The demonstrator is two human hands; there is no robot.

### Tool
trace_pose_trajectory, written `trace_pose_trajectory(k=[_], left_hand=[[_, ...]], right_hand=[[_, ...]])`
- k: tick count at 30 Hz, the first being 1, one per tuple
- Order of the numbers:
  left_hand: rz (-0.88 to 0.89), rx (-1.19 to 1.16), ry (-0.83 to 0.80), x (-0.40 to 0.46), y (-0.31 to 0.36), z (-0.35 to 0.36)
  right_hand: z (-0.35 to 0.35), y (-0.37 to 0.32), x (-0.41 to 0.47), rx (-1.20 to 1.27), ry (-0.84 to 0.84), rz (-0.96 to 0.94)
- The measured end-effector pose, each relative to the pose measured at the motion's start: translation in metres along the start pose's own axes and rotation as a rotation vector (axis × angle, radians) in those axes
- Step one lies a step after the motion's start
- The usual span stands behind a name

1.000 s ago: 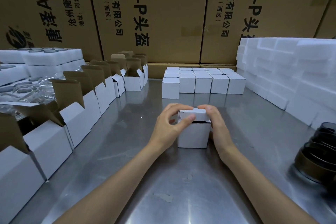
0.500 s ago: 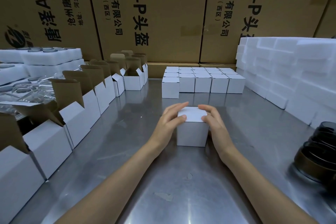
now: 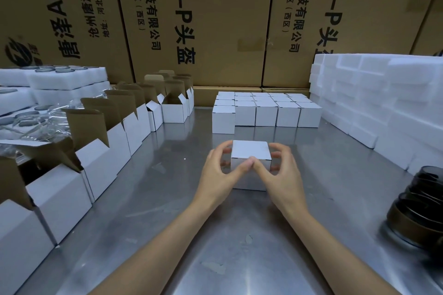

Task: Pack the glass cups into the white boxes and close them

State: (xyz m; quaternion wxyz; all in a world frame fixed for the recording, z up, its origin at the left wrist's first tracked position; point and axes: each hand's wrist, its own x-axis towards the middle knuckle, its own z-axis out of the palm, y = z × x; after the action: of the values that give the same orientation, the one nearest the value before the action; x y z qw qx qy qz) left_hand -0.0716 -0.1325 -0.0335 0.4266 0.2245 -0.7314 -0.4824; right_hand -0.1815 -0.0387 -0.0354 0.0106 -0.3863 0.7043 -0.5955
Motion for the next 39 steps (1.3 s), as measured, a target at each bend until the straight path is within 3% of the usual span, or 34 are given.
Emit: trace_pose_trajectory(k=[6, 12, 25, 39], left_hand=[[-0.049, 0.094, -0.072, 0.034, -0.015, 0.004], [-0.133, 0.328, 0.062, 0.091, -0.037, 0.021], [-0.286, 0.286, 0.293, 0.178, -0.071, 0.044], [-0.345, 0.277, 0.336, 0.189, -0.074, 0.045]], right_hand=[[0.007, 0.014, 0.031, -0.050, -0.004, 0.077], [0.028, 0.032, 0.083, -0.213, 0.022, 0.182], [0.069, 0.060, 0.169, -0.374, 0.043, 0.225], [0.076, 0.070, 0.187, -0.477, 0.038, 0.225]])
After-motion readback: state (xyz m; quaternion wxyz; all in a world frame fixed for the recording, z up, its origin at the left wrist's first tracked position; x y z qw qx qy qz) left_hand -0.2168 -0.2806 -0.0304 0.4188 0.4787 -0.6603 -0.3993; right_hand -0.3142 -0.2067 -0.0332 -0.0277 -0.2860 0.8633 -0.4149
